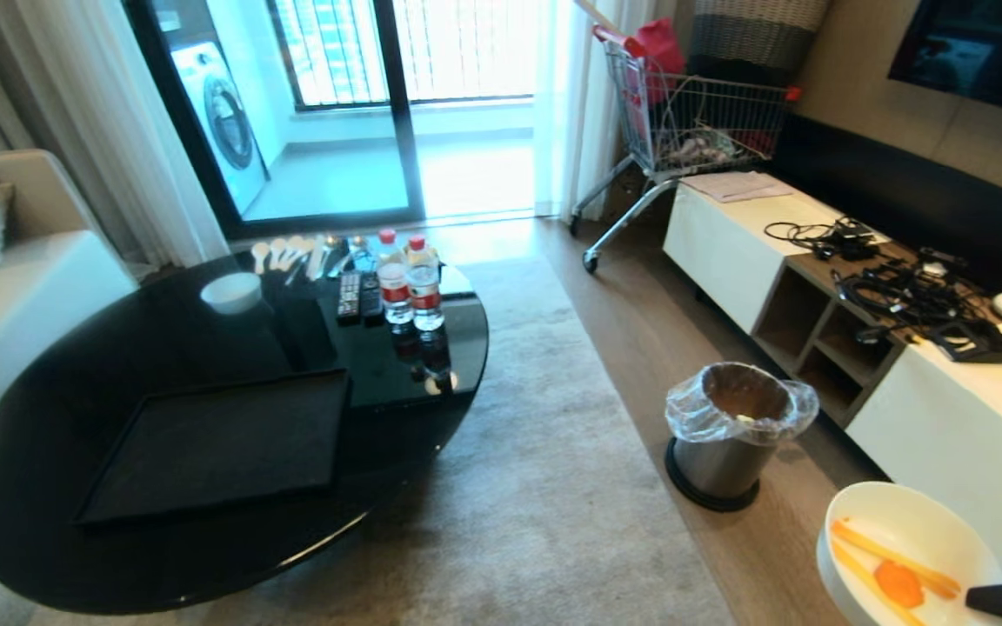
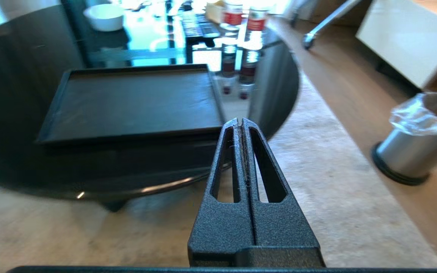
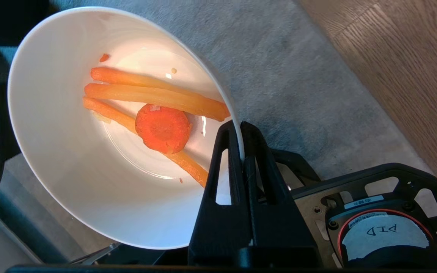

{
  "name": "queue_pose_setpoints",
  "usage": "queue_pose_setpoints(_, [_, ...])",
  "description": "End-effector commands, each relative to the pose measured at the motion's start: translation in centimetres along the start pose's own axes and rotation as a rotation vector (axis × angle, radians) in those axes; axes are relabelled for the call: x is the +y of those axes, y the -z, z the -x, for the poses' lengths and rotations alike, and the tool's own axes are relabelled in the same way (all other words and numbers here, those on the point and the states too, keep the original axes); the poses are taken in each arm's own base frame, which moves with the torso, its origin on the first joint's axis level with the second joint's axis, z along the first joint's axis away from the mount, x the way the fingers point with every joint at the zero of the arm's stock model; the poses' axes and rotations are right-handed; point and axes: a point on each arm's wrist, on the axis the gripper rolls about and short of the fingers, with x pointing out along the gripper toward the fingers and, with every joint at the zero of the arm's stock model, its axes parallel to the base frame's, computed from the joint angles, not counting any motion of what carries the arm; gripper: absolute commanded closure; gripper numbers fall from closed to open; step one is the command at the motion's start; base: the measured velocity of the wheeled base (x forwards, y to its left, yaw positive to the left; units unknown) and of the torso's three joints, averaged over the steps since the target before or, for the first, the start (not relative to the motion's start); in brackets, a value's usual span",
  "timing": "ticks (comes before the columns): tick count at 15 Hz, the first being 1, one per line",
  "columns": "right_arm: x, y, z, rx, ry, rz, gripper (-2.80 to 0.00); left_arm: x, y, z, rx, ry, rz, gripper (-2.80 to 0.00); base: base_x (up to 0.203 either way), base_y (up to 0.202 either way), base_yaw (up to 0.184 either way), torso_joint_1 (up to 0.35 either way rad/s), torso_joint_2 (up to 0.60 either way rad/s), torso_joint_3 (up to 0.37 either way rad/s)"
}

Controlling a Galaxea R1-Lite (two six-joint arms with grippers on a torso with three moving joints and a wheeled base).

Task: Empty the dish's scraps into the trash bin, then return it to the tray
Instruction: Move the bowl over the trash can

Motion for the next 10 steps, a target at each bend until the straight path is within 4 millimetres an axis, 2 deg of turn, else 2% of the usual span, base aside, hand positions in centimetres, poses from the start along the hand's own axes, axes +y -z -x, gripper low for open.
queue_pose_setpoints(1, [-0.01,0.01,-0.03,0.001,0.005,-0.005,0.0,0.0,0.0,0.0,-0.001,0.0,0.001,0.0,0.0,0.008,-0.166,0.004,0.0,0.0])
queue_pose_setpoints(10, [-0.25,0.07,-0.21,-0.007,0.031,-0.012,0.0,0.0,0.0,0.0,-0.001,0.0,0.001,0.0,0.002,0.011,-0.167,0.001,0.0,0.002])
